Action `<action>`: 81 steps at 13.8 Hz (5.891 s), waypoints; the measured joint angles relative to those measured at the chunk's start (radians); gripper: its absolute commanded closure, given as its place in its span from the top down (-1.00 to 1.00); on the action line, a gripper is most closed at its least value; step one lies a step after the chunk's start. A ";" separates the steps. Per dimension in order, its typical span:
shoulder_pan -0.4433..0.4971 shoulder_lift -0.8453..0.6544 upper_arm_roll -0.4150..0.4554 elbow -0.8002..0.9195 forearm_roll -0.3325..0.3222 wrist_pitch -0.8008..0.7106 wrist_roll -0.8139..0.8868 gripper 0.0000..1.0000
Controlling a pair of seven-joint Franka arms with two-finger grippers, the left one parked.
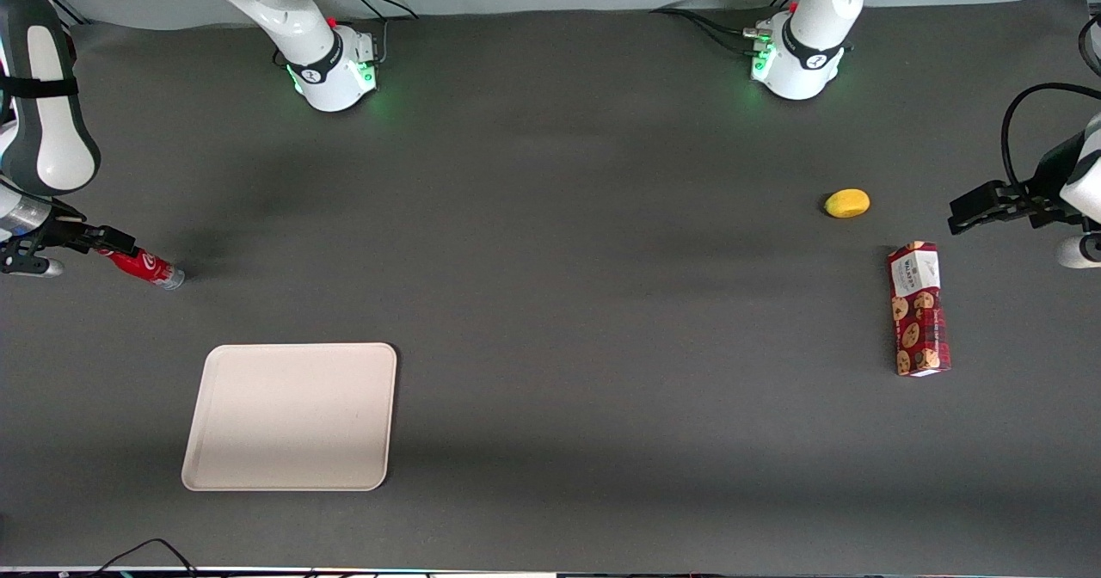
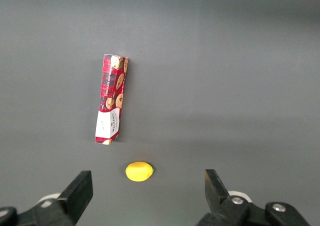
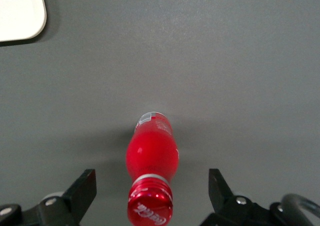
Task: Place coke bottle on tray
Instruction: 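Close the right gripper around the red bottle's neck, then lift the red bottle and carry it toward the white tray, then lower the bottle onto the tray and stand it upright, then open the right gripper and raise it away from the bottle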
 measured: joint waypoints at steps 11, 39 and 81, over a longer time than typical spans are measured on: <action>0.001 0.000 0.000 0.002 0.001 0.000 0.000 -1.00; 0.052 0.261 0.289 0.842 0.013 -0.497 0.379 -1.00; 0.129 -0.273 0.306 0.482 0.036 -0.680 0.378 1.00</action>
